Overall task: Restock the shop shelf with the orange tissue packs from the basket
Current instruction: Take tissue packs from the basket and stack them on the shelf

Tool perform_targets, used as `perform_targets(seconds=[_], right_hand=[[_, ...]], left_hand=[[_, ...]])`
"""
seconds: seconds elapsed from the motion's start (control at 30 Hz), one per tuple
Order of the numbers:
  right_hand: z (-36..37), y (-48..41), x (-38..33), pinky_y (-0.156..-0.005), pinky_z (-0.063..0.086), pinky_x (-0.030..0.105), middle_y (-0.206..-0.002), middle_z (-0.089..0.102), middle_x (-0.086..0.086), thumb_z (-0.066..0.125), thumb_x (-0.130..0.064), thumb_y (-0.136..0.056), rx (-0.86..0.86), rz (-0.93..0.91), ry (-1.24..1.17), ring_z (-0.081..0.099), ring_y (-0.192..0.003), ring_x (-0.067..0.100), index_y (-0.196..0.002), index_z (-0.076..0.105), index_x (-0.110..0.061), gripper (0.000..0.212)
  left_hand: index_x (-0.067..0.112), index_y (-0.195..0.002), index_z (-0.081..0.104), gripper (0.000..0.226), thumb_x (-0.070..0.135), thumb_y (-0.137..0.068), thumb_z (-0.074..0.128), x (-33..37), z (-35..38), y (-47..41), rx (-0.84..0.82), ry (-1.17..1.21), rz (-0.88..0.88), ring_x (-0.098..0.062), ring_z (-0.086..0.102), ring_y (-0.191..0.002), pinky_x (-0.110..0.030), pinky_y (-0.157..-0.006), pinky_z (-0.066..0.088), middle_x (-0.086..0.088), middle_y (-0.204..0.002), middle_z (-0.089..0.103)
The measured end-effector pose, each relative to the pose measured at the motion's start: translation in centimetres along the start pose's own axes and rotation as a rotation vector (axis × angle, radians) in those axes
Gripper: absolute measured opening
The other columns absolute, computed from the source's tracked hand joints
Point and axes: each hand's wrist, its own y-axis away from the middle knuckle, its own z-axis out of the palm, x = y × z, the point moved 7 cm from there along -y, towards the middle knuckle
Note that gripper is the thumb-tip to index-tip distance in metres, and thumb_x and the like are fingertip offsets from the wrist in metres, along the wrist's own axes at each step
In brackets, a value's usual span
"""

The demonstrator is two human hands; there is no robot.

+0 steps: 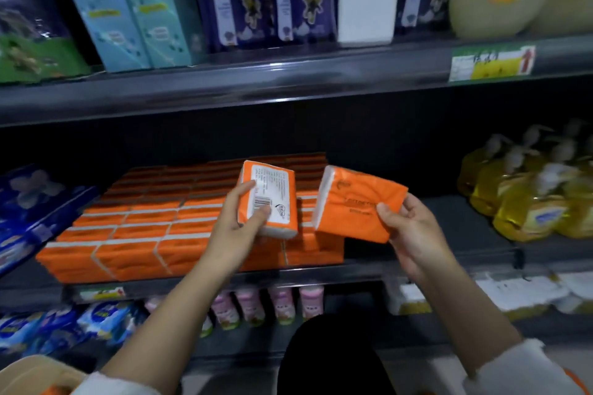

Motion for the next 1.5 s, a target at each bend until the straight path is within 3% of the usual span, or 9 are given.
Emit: perform_targets(seconds=[0.17,0.33,0.53,0.7,0.83,1.0,1.17,1.33,1.5], right_hand=[[-5.3,-3.4,0.3,-0.078,0.051,0.030,-0.112,0.067,0.005,0.056,-0.001,-0.089,0.144,-0.016,0.069,0.064,-0.101,0.018,-0.122,0.053,-0.011,0.034],[-7.4,-6.6,2.4,-0.072,0.049,0.027,-0.106,0.063,0.005,0.055,0.002,-0.088,0.199,-0.030,0.121,0.062,-0.096,0.018,-0.117,0.049,-0.011,0.033],[-8.1,-12.0,5.0,-0.080,0.052,0.031,-0.103,0.061,0.003,0.057,0.004,-0.087,0.240,-0.036,0.207,0.059,-0.096,0.016,-0.112,0.050,-0.016,0.033],[-7.1,-17.0,5.9,-0.089,0.048,0.032,-0.107,0.058,0.009,0.056,0.012,-0.083,0.224,-0.105,0.231,0.058,-0.096,0.017,-0.123,0.046,-0.001,0.043],[-6.3,-20.9,6.3,-0.086,0.045,0.036,-0.097,0.055,0.007,0.052,0.026,-0.076,0.229,-0.167,0.246,0.053,-0.082,0.008,-0.106,0.051,-0.008,0.045],[-6.3,-23.9,8.0,-0.090,0.044,0.050,-0.090,0.057,0.009,0.054,0.019,-0.074,0.165,-0.180,0.279,0.055,-0.083,0.019,-0.094,0.052,-0.015,0.040],[-6.0,-24.8,9.4,-0.081,0.047,0.027,-0.089,0.062,-0.002,0.049,0.021,-0.076,0.140,-0.190,0.289,0.060,-0.076,-0.002,-0.097,0.053,-0.018,0.044],[-5.2,-25.8,9.7,-0.084,0.048,0.034,-0.104,0.060,0.010,0.053,0.023,-0.073,0.167,-0.127,0.425,0.059,-0.089,0.014,-0.120,0.053,-0.004,0.054],[-6.2,-28.1,9.4,-0.094,0.047,0.039,-0.104,0.066,0.014,0.055,0.008,-0.078,0.290,-0.155,0.642,0.062,-0.100,0.027,-0.108,0.062,-0.007,0.034]], left_hand=[[0.039,-0.132,0.033,0.054,0.021,-0.090,0.062,-1.1,2.9,-3.9,0.056,0.016,-0.035,-0.013,0.054,-0.114,-0.041,-0.103,0.043,0.005,-0.129,0.052],[0.036,-0.137,0.026,0.056,0.030,-0.092,0.058,-3.2,4.9,-7.4,0.038,-0.011,-0.181,-0.019,0.061,-0.103,-0.042,-0.085,0.053,0.009,-0.110,0.060],[0.029,-0.136,0.037,0.053,0.035,-0.089,0.061,-5.7,6.5,-11.1,0.060,-0.020,-0.283,-0.023,0.065,-0.099,-0.047,-0.088,0.053,-0.002,-0.115,0.064],[0.025,-0.110,0.058,0.027,0.041,-0.087,0.058,-6.5,6.2,-12.8,0.162,-0.184,-0.200,-0.020,0.067,-0.086,-0.042,-0.084,0.054,0.000,-0.091,0.070],[0.027,-0.088,0.062,0.006,0.033,-0.088,0.060,-6.8,6.1,-12.8,0.201,-0.164,-0.188,-0.018,0.067,-0.078,-0.040,-0.079,0.055,0.003,-0.080,0.069],[0.029,-0.101,0.065,0.018,0.037,-0.086,0.061,-7.7,6.1,-12.9,0.172,-0.076,-0.233,-0.022,0.070,-0.079,-0.049,-0.078,0.057,0.001,-0.082,0.073],[0.032,-0.103,0.063,0.018,0.037,-0.086,0.061,-7.4,6.4,-12.9,0.158,-0.059,-0.207,-0.021,0.071,-0.081,-0.050,-0.080,0.056,0.001,-0.086,0.074],[0.032,-0.100,0.061,0.011,0.033,-0.089,0.058,-7.1,6.6,-12.5,0.133,-0.027,-0.229,-0.021,0.072,-0.072,-0.050,-0.073,0.058,0.000,-0.079,0.074],[0.032,-0.101,0.061,0.012,0.034,-0.090,0.058,-7.2,6.8,-12.6,0.121,-0.006,-0.228,-0.023,0.072,-0.072,-0.049,-0.072,0.058,-0.003,-0.079,0.074]])
